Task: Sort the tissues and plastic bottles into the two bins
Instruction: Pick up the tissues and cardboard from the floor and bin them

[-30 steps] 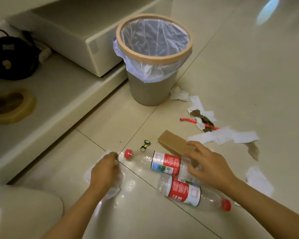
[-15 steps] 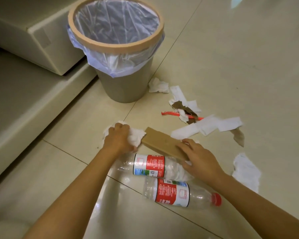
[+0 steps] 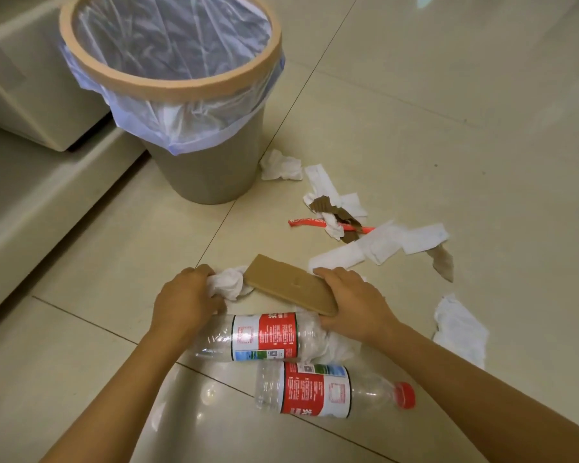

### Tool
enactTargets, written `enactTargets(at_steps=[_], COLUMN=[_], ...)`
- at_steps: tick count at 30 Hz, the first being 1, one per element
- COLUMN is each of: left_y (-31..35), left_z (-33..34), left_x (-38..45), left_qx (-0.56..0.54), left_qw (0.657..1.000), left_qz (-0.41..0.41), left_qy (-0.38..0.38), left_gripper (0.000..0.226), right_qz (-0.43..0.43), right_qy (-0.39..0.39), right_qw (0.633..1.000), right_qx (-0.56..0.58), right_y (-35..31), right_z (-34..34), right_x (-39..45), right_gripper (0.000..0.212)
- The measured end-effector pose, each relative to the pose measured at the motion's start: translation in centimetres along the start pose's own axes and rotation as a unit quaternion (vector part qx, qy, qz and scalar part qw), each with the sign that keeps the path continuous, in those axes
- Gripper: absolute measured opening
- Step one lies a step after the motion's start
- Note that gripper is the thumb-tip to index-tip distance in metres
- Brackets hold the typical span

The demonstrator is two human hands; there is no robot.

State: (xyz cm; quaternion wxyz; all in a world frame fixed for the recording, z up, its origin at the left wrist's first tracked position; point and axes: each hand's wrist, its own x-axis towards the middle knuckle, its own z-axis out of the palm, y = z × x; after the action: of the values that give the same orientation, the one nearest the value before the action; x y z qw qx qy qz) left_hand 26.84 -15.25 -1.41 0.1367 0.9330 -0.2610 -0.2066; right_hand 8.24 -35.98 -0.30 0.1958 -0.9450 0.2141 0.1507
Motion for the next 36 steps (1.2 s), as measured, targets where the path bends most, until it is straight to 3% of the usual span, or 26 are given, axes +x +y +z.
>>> enactTargets(at_steps=[6, 11, 18, 24, 26, 29, 32, 34, 36], left_y=[3.7, 9.4, 16.7, 18.4, 18.4, 18.2, 16.9, 15.8, 14.5], left_z=[-2.9, -3.5, -0.4, 2.4, 2.8, 3.4, 3.7, 3.4, 2.6], left_x=[3.0, 7.5, 12.0, 13.1, 13.2, 12.6, 11.8, 11.2, 10.3], left_qx=[-0.127, -0.23, -0.004, 0.143, 0.182, 0.209, 0.201, 0.167, 0.063], left_qw=[0.982, 0.965, 0.983, 0.946, 0.937, 0.936, 0.94, 0.947, 0.968], left_qz=[0.06, 0.081, 0.184, 0.264, 0.271, 0.275, 0.277, 0.273, 0.238], left_qy=[0.128, 0.093, -0.027, -0.122, -0.124, -0.069, -0.005, 0.02, 0.04], left_gripper=[0.032, 0.048, 0.058, 0.082, 0.073, 0.049, 0.046, 0.039, 0.026], right_qz=[0.016, -0.009, -0.053, -0.059, -0.056, -0.04, -0.027, -0.023, -0.015], right_qy=[0.08, 0.068, 0.026, -0.009, -0.033, -0.067, -0.023, -0.005, -0.022], right_qw=[0.996, 0.998, 0.994, 0.995, 0.993, 0.989, 0.992, 0.994, 0.994], right_qx=[0.046, 0.002, -0.087, -0.082, -0.094, -0.124, -0.119, -0.107, -0.105], right_y=[2.7, 6.8, 9.5, 8.9, 8.7, 8.5, 7.6, 6.8, 6.2], right_z=[-3.4, -5.7, -5.2, -3.9, -3.7, -3.2, -2.9, -2.8, -2.5], right_x=[0.7, 0.9, -0.3, 0.3, 0.9, 1.7, 2.0, 2.1, 2.3], right_gripper=[0.084, 0.092, 0.082, 0.091, 0.096, 0.094, 0.078, 0.069, 0.064])
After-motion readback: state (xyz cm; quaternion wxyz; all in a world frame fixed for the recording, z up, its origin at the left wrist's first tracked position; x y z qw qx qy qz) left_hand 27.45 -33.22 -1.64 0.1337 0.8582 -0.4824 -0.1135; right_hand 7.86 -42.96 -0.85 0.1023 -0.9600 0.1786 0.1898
